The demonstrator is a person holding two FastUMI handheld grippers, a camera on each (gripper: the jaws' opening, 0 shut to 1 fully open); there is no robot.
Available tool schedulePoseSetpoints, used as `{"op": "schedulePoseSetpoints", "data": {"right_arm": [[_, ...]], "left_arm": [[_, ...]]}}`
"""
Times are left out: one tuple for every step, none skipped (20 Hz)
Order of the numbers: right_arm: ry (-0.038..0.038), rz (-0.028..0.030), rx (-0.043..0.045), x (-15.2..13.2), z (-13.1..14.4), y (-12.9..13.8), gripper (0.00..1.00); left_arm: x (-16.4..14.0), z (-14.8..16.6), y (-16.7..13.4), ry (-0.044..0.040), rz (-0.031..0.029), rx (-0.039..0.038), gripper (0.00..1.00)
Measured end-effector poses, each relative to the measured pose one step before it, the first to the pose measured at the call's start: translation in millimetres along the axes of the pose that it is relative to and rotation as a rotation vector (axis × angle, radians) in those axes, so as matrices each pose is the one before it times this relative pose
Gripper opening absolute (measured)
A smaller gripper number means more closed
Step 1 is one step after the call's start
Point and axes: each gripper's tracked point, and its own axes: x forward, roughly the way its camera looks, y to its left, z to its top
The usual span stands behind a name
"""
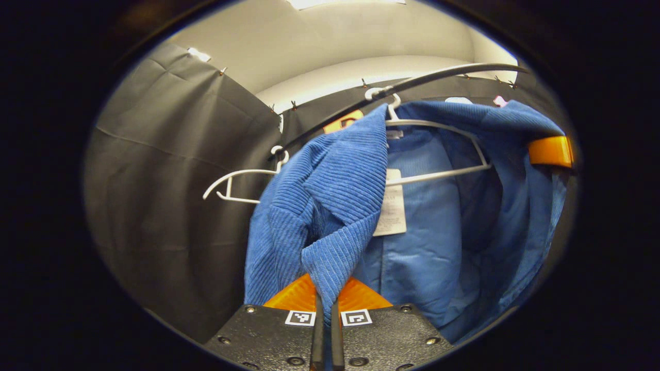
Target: Grasp the clothes on the hanger with both hands and then place them into the laundry hamper below.
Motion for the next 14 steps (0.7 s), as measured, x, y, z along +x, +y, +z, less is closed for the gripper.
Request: {"op": "schedulePoseSetpoints", "data": {"right_arm": [[-0.00046,0.00392,0.0029,-0.1,-0.07,1.98,0.1],[-0.00241,0.0019,0.00382,-1.3,0.63,0.34,0.1],[-0.00202,-0.0009,0.00137,-0.87,-0.07,0.33,0.1],[-0.00181,-0.00139,-0.00083,0.2,-0.13,0.34,0.1],[-0.00067,-0.00002,-0.00234,0.16,-0.56,0.53,0.1],[0.00042,0.00051,-0.00235,-0.31,0.06,1.34,0.09],[0.00063,0.00084,-0.00081,-0.14,-0.64,1.18,0.1],[-0.00071,0.00085,-0.00014,-0.65,-0.24,1.12,0.1],[-0.00019,-0.00025,-0.00096,1.0,-0.18,0.85,0.1],[0.00043,-0.00013,-0.00159,-0.34,-0.1,-0.06,0.1],[0.00074,0.00029,-0.00125,-0.23,-0.79,0.52,0.1],[0.00012,0.00011,-0.00068,0.67,0.14,2.21,0.1],[0.00118,0.00036,-0.00049,0.49,-0.36,0.48,0.1],[0.00121,-0.00106,-0.00044,0.3,-0.58,-0.56,0.1]], "left_arm": [[-3.94,9.41,8.75,-0.00897,0.01283,-0.00091,0.05],[-0.79,9.94,8.71,-0.01156,0.01106,-0.00514,0.07],[0.25,9.14,8.64,-0.01352,0.00681,-0.00465,0.07],[1.46,9.41,7.54,-0.01431,0.00623,0.00073,0.07],[0.66,9.27,6.23,-0.01337,0.00452,0.00798,0.07],[0.94,8.99,5.41,-0.01244,0.00298,0.01358,0.02],[-0.78,9.97,4.57,-0.01281,-0.00088,0.01476,0.04],[1.02,8.53,3.45,-0.01018,-0.00326,0.01335,0.04],[0.91,9.11,2.12,-0.00865,-0.00677,0.00884,0.01],[1.52,7.66,-1.03,-0.00592,-0.02075,-0.0015,0.02],[0.98,3.49,-2.99,-0.00731,-0.02345,-0.0078,0.0],[3.88,10.67,3.8,-0.00738,-0.01576,-0.00226,0.03],[3.63,10.9,5.2,-0.01375,-0.00524,0.00823,0.0],[6.1,13.65,8.29,-0.02121,0.00687,0.01669,0.0]]}}
